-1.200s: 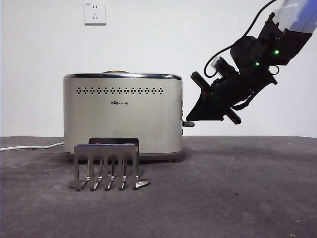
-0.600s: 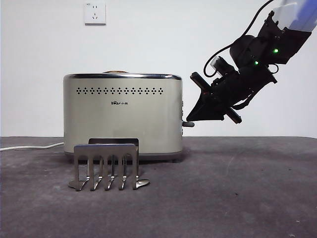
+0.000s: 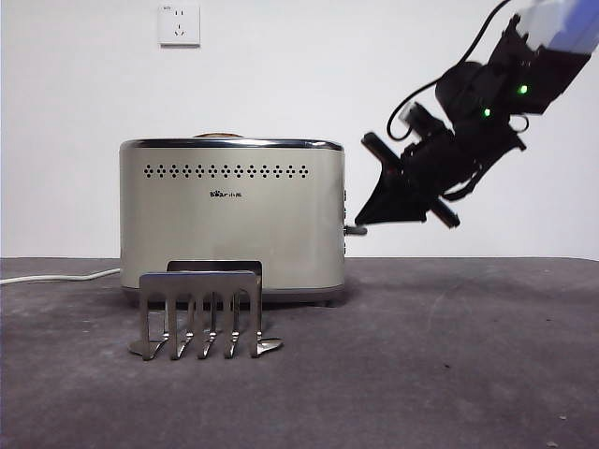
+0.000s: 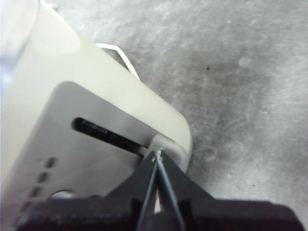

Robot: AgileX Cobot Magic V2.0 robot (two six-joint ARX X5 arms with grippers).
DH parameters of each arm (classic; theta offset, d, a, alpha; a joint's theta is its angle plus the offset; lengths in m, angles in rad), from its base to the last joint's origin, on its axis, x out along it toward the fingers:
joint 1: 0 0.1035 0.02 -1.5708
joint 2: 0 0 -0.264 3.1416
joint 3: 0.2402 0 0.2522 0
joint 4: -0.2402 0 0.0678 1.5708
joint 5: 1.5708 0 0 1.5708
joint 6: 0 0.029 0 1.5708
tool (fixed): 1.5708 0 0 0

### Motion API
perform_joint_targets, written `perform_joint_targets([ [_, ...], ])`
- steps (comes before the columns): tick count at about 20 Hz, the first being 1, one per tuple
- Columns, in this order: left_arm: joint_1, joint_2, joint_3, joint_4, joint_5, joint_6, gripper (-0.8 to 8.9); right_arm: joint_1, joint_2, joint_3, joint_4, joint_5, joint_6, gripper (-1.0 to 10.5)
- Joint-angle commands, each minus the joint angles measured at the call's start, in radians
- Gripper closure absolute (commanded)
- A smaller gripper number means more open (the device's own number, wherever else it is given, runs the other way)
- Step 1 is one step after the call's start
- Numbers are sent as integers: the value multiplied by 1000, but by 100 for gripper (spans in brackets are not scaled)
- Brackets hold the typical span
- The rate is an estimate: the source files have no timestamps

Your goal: Pick up a slice of bread from the rack,put the bread on the toaster,press the button

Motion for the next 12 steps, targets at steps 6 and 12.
perform_joint_targets([
  [6, -2, -1, -5, 0, -3, 1, 589, -14, -335, -9, -199, 5, -53, 959],
  [12, -2, -1, -5, -31, -3, 1, 593, 7, -666, -9, -769, 3, -279, 959],
])
